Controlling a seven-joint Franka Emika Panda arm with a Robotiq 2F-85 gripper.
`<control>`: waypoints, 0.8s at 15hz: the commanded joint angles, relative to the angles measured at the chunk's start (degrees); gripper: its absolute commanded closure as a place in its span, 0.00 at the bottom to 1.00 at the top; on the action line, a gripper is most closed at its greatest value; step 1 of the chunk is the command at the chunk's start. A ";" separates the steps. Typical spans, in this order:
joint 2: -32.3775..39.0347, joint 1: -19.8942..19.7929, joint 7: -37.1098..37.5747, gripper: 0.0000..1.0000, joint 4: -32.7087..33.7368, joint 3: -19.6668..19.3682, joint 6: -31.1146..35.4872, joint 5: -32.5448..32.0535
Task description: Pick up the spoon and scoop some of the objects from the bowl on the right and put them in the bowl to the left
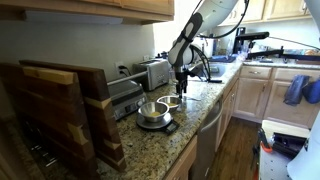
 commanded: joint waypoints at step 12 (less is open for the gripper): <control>-3.44 -1.35 -0.34 0.97 -4.01 0.81 1.59 2.45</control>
